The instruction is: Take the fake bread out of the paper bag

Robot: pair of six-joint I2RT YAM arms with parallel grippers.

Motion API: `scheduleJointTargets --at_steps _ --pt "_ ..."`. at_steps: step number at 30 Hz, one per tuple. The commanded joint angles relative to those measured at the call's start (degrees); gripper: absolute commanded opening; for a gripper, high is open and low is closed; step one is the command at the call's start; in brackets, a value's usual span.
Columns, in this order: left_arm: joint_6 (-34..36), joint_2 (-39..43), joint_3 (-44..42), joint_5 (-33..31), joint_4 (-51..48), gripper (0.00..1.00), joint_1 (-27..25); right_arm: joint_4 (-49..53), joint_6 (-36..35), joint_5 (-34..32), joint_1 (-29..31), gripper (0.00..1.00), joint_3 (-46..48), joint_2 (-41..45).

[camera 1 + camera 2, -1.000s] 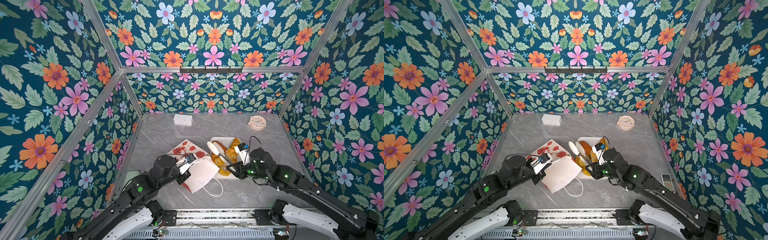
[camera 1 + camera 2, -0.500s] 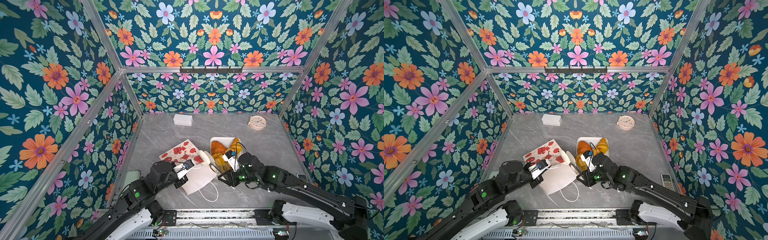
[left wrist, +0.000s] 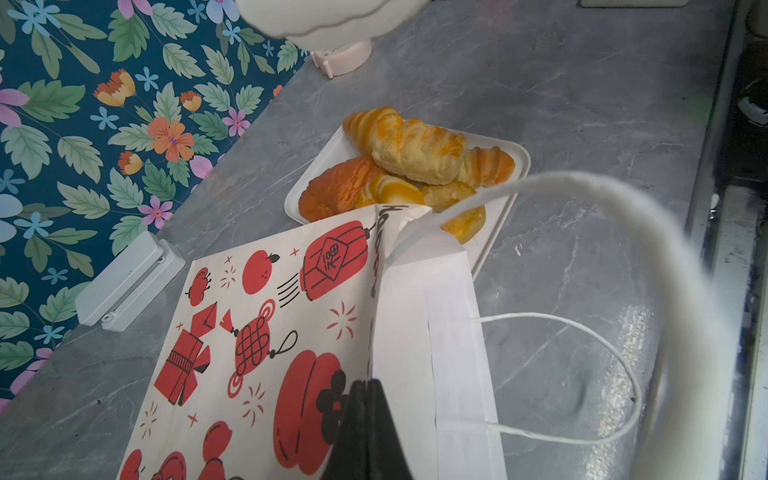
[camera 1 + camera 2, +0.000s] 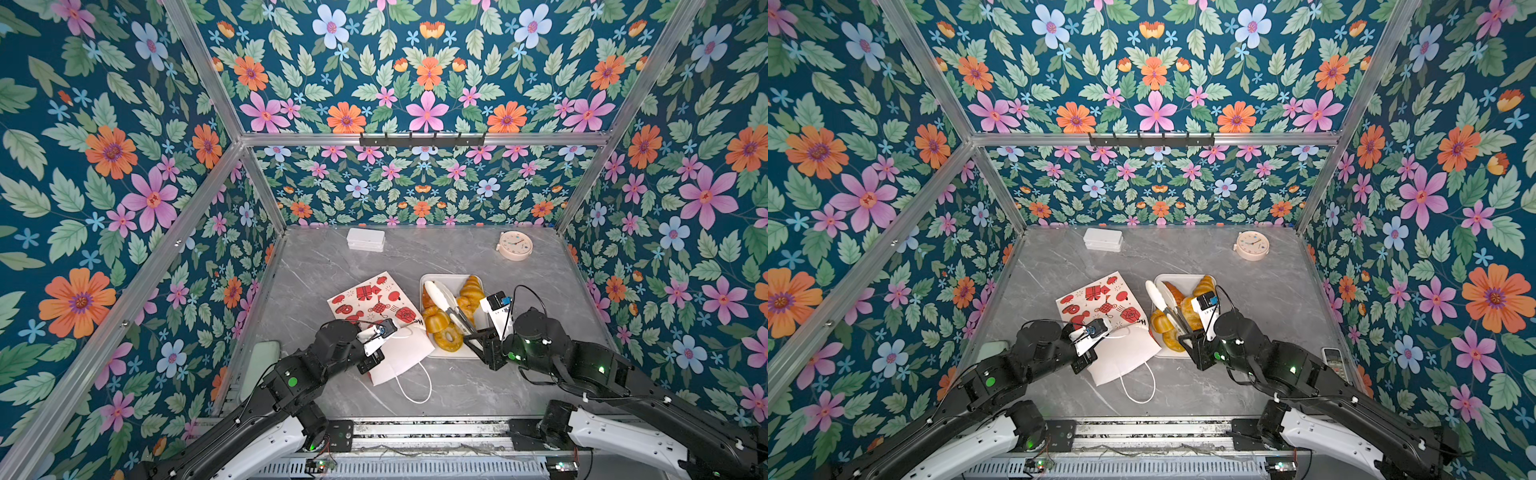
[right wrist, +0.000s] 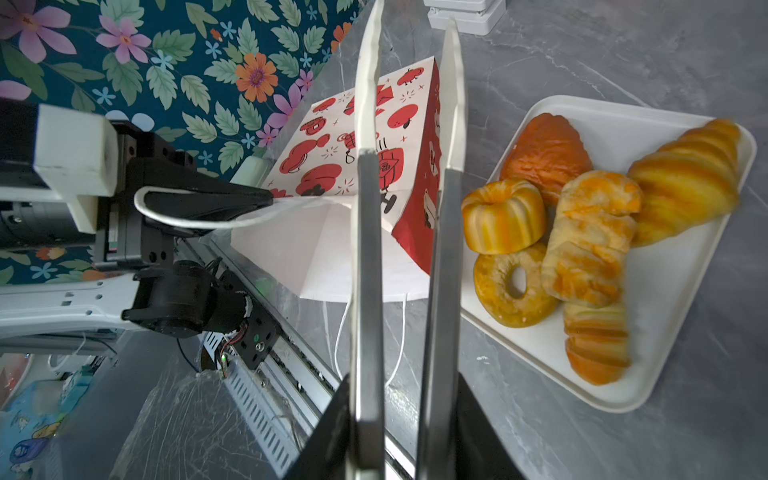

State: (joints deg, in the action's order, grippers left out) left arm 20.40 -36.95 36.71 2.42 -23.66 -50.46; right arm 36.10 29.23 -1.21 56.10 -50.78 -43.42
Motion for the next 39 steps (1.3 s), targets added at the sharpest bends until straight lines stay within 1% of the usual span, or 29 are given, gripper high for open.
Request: scheduleJointTargets --at_steps 1,4,7,9,13,17,19,21,26,30,33,36,39 --pt "0.7 -0.9 -0.9 -2.3 6.5 0.0 0.0 2.2 0.9 2.7 0.8 0.34 1.6 2.0" --pt "1.0 -2.1 -1.5 -3.7 8.8 0.0 0.5 3.1 1.6 2.3 3.3 0.33 2.4 3.5" --pt "1.8 -3.4 -1.6 -5.2 10.3 0.0 1.4 3.2 1.4 1.4 6.2 0.33 2.7 3.2" --pt "2.2 -3.7 -1.8 -5.1 11.7 0.0 2.6 3.0 0.9 1.9 7.6 0.33 3.0 2.5" --pt "2.2 -3.7 -2.0 -1.5 13.7 0.0 7.3 2.6 -0.1 0.7 10.7 0.33 3.1 1.4" --pt "2.3 -4.3 -2.2 4.1 15.1 0.0 13.0 0.7 -0.8 3.3 11.2 0.33 4.2 -1.0" --pt "2.4 -5.0 -2.1 5.9 15.8 0.0 14.6 -0.9 -1.2 3.9 11.4 0.32 4.7 -3.0" --pt "2.8 -5.9 -2.0 6.4 16.2 0.0 15.0 -3.0 -2.2 4.3 11.4 0.33 5.0 -5.6" --pt "2.9 -7.5 -2.0 7.5 17.1 0.0 15.2 -10.0 -5.5 4.0 11.4 0.33 3.4 -15.4" --pt "3.0 -7.4 -2.0 7.9 17.5 0.0 15.3 -15.9 -7.0 1.2 11.3 0.33 1.8 -22.3" --pt "2.9 -7.6 -2.0 8.0 17.6 0.0 15.4 -18.7 -8.8 0.7 10.9 0.33 -0.9 -28.5" --pt "2.8 -7.5 -2.2 8.0 18.0 0.0 15.5 -22.5 -8.8 0.0 10.2 0.34 -2.7 -34.1" --pt "2.9 -7.3 -2.4 7.9 18.3 0.0 15.9 -25.7 -8.9 0.1 8.6 0.37 -4.5 -38.8"
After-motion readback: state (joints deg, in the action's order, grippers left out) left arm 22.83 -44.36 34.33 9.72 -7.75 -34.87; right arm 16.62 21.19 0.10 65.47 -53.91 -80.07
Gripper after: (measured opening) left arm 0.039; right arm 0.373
